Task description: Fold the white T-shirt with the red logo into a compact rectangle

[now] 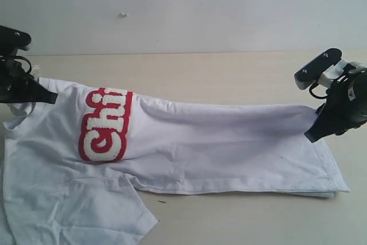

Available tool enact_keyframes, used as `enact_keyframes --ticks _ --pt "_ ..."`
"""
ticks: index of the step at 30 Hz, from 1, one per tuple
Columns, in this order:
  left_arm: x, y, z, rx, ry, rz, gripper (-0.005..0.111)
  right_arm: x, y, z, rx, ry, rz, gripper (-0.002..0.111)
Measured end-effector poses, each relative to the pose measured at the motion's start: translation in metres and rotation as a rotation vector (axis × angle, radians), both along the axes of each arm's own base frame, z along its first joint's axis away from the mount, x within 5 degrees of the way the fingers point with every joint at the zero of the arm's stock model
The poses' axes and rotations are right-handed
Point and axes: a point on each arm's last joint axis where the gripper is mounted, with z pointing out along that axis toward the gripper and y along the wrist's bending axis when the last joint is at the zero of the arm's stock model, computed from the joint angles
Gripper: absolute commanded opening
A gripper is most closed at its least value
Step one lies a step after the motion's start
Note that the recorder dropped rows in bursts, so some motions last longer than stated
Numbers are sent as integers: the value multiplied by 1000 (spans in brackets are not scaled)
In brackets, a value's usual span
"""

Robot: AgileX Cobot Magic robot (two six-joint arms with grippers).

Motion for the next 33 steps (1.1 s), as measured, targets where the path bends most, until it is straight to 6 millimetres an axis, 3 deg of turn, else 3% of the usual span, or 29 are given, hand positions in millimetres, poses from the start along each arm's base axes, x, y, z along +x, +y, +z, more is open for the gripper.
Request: enact_keyframes --ticks 2,8,10,13,14,17,21,23,27,30,33 --pt "3 3 3 -2 -46 41 0 1 0 0 3 -10 3 77" --pt "8 8 8 -134 -116 220 0 2 1 1 21 -26 -7 74" --pt "8 8 9 -175 -125 262 0 2 3 0 80 -33 -68 56" --pt "9 8 9 -187 -126 274 0 1 6 6 157 -58 -146 9" --pt "9 8 9 -190 -126 276 0 1 8 7 180 -63 -165 -1" --pt "9 8 9 -190 -126 276 0 0 18 6 203 -49 -166 0" --pt "8 7 5 -194 -99 270 0 0 53 5 205 -37 -39 0" --pt "8 7 1 -196 -78 268 0 0 62 -3 207 -14 -19 0" --pt "8 6 -6 -193 -56 269 0 0 65 -31 214 75 -40 0" --pt "10 8 -9 -183 -77 281 0 0 66 -41 215 106 -51 0" --pt "14 12 -8 -162 -139 305 11 -1 66 -47 211 127 -51 0"
